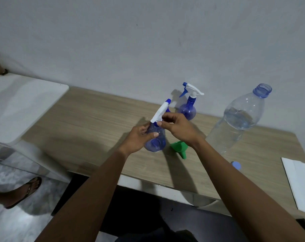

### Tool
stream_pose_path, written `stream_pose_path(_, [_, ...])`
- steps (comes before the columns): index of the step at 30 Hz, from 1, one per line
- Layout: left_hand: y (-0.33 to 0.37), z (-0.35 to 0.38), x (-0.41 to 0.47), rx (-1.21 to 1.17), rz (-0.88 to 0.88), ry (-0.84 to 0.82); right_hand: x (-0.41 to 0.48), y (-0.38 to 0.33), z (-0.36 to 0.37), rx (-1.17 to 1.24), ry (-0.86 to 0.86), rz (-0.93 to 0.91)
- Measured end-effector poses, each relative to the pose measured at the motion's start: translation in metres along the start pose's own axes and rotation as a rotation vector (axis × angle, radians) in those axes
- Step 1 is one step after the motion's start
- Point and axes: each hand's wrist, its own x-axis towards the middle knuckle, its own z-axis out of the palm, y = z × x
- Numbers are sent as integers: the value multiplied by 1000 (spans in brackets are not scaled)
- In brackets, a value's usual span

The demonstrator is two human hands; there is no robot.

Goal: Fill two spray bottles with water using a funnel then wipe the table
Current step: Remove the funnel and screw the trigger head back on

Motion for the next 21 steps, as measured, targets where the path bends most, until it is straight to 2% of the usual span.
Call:
stream_pose_path(5, [-2,-1,1,8,2,-7,1,2,6,82,108,23])
stream_pose_path(14, [-2,0,1,74,12,15,-2,4,24,40,314,-48])
stream_pose_path(17, [-1,-1,1,83,32,1,-4,7,16,143,273,-25])
stream_pose_path(21, [1,-2,0,72,30,-16,-4,12,-4,245,97,10])
